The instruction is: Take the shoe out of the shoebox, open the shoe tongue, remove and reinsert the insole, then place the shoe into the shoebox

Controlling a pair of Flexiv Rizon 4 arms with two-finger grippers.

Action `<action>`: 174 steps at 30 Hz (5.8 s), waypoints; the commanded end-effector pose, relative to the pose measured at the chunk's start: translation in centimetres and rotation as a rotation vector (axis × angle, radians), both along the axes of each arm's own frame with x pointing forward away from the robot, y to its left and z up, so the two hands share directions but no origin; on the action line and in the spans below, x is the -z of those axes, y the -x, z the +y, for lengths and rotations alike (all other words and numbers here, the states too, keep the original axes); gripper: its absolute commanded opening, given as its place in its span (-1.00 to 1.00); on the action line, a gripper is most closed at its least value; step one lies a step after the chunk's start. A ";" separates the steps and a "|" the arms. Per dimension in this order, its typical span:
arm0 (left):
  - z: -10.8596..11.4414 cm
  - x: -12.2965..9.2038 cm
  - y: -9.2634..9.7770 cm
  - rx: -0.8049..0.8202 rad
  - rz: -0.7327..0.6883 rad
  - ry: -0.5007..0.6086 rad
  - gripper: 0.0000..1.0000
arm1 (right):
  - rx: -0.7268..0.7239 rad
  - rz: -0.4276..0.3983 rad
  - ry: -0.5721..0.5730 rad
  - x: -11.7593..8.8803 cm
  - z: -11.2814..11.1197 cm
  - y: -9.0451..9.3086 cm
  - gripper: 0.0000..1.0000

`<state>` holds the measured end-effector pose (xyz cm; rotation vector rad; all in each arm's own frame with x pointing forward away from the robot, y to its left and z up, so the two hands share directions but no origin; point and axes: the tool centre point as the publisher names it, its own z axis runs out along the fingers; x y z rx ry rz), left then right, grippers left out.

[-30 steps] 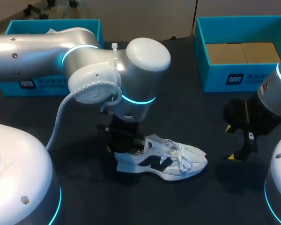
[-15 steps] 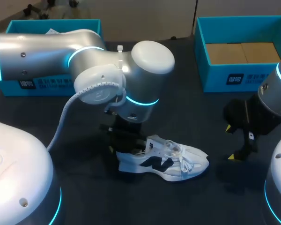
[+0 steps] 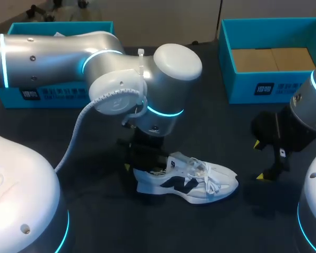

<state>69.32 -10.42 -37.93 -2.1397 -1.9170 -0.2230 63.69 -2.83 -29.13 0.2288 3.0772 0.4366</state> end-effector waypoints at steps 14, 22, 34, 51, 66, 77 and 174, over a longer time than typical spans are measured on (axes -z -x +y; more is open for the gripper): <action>1.1 -2.7 1.2 -0.010 0.017 0.117 1.00 | 0.001 -0.002 0.001 0.2 0.1 0.1 1.00; 1.4 -5.5 2.1 -0.037 0.051 0.188 1.00 | 0.001 -0.002 0.001 0.2 0.1 0.1 1.00; 2.7 -9.7 3.8 -0.129 0.109 0.267 1.00 | 0.001 -0.002 0.001 0.2 0.1 0.1 1.00; 5.8 -11.7 4.9 -0.324 0.238 0.310 1.00 | 0.001 -0.002 0.001 0.2 0.1 0.1 1.00; 9.1 -13.2 5.6 -0.563 0.367 0.428 1.00 | 0.001 -0.002 0.001 0.2 0.1 0.1 1.00; 9.5 -13.5 5.5 -0.588 0.383 0.440 1.00 | 0.001 -0.002 0.001 0.2 0.1 0.1 1.00; 10.0 -3.2 1.1 -1.508 0.730 0.839 1.00 | 0.001 -0.002 0.001 0.2 0.1 0.1 1.00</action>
